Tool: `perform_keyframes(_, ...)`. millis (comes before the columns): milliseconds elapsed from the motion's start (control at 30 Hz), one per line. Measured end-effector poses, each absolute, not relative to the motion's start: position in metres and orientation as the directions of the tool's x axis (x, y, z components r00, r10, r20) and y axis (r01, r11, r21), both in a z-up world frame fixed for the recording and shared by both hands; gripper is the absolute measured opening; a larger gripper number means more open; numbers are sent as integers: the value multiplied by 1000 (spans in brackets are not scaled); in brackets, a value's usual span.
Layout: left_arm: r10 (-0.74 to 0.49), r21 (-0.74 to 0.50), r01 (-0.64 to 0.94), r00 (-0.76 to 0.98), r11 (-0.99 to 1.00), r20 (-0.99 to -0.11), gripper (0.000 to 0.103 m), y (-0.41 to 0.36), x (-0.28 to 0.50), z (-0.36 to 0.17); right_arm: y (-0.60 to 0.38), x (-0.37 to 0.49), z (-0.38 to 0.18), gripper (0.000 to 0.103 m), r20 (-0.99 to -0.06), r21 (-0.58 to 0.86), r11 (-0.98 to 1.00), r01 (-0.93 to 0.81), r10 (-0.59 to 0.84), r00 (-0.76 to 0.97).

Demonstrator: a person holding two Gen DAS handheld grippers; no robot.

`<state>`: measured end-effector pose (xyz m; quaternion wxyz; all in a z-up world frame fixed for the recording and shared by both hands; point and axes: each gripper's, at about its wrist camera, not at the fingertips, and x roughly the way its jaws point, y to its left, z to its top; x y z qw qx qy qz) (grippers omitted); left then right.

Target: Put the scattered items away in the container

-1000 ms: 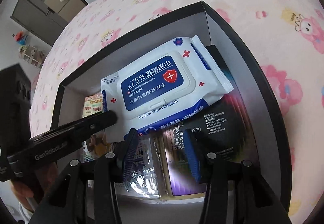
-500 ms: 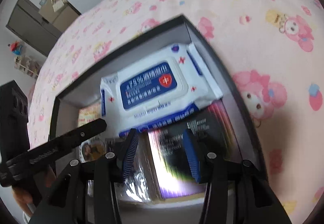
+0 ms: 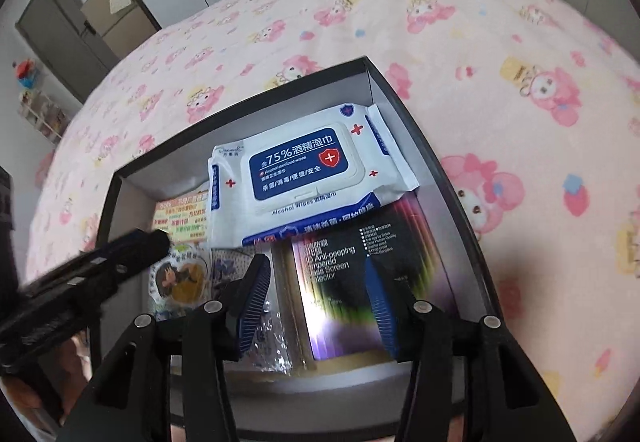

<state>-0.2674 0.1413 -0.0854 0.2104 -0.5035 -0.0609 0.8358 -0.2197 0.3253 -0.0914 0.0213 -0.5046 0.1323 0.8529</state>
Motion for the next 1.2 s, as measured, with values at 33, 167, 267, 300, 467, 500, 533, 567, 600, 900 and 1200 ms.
perform_keyframes(33, 399, -299, -284, -425, -911, -812, 67, 136, -262, -80, 320, -214, -83, 45, -856, 198, -970, -142, -101, -508)
perform_keyframes(167, 344, -238, -262, -512, -935, -787, 78, 113, -235, -52, 293, -196, -54, 67, -812, 161, -985, -64, -95, -575)
perform_keyframes(267, 300, -193, -242, -574, -951, -762, 91, 96, -214, -31, 270, -178, -35, 75, -785, 130, -991, -37, -80, -614)
perform_keyframes(300, 285, -178, -234, -594, -956, -752, 95, 90, -208, -24, 263, -173, -30, 75, -779, 126, -992, -29, -81, -621)
perform_keyframes(467, 210, -105, -191, -687, -976, -696, 102, 62, -174, 10, 239, -151, -7, 75, -752, 101, -993, -54, -41, -658)
perform_keyframes(500, 199, -96, -185, -698, -978, -687, 102, 57, -167, 17, 235, -146, -2, 75, -745, 107, -993, -59, -41, -666)
perform_keyframes(533, 195, -92, -182, -703, -979, -684, 102, 53, -160, 23, 232, -140, 4, 75, -738, 115, -991, -63, -43, -674)
perform_keyframes(567, 191, -89, -180, -707, -980, -681, 102, 50, -154, 28, 230, -134, 9, 75, -732, 123, -990, -63, -48, -680)
perform_keyframes(600, 187, -85, -177, -711, -980, -678, 102, 47, -148, 34, 227, -126, 14, 75, -725, 121, -991, -58, -48, -687)
perform_keyframes(900, 131, -43, -135, -762, -990, -635, 102, 10, -69, 53, 202, -46, 39, 75, -667, 29, -999, -43, 13, -745)
perform_keyframes(1200, 108, -59, -91, -770, -994, -629, 102, -4, -9, 39, 192, 7, 42, 75, -622, 3, -998, -63, 47, -781)
